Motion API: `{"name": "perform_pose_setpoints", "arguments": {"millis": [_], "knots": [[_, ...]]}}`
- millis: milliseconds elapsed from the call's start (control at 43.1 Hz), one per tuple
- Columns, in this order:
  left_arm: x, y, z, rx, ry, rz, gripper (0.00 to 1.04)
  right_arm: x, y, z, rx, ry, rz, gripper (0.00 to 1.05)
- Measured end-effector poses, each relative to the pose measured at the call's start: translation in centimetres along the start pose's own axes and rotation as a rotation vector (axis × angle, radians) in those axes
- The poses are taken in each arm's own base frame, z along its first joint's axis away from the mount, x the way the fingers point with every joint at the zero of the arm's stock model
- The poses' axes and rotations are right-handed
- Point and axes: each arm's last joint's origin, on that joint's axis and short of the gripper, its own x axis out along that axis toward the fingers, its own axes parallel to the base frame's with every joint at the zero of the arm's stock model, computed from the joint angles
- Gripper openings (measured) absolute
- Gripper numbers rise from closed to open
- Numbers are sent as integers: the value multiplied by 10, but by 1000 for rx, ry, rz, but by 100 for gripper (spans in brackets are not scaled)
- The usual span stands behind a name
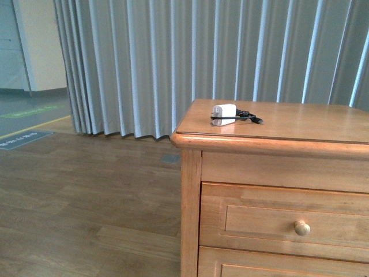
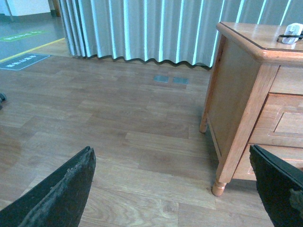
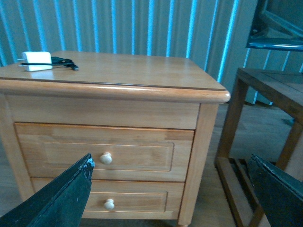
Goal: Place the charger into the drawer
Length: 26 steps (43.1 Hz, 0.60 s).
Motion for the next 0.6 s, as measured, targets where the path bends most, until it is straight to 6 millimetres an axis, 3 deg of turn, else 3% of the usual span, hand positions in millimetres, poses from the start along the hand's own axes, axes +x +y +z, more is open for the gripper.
{"name": "perform_pose_setpoints", "arguments": {"millis": [209,418,604], "knots": [[0,0,0,0,0,0,99,27,13,-10,-45,178,58,96],[0,0,0,0,0,0,99,80,46,-21,-78,251,144,96],[0,0,0,0,0,0,99,127,82,-52,-135,321,218,96]]}}
